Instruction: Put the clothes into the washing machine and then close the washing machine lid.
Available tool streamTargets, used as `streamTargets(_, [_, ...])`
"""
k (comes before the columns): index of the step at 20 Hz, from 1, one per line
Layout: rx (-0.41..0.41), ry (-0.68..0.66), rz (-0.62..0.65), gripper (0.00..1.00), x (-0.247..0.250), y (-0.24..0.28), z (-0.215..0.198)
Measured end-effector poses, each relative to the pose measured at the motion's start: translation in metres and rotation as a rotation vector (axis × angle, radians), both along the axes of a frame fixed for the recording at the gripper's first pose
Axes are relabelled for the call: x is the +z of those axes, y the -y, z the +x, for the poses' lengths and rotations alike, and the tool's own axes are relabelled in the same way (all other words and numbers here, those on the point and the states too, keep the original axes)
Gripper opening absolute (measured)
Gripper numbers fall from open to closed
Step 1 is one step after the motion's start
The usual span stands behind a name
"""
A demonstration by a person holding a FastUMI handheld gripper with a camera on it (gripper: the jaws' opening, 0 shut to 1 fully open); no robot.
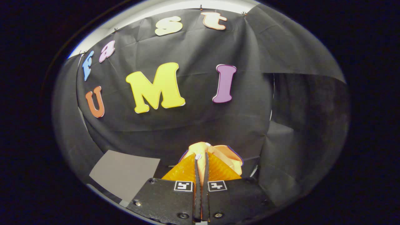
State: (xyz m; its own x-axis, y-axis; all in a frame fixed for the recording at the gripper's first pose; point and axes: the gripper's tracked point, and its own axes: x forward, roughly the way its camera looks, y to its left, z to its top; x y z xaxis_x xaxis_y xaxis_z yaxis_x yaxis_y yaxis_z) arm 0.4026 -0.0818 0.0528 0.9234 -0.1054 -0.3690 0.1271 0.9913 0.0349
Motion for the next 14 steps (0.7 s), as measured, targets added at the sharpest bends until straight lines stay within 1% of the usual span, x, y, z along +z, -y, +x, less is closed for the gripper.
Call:
streamTargets(7, [-0.032, -0.098, 0.025, 0.05, -0.079, 0.013, 0.0])
streamTargets(14, [-0.07, -0.21, 0.024, 0.05, -0.161, 0.031, 0.006])
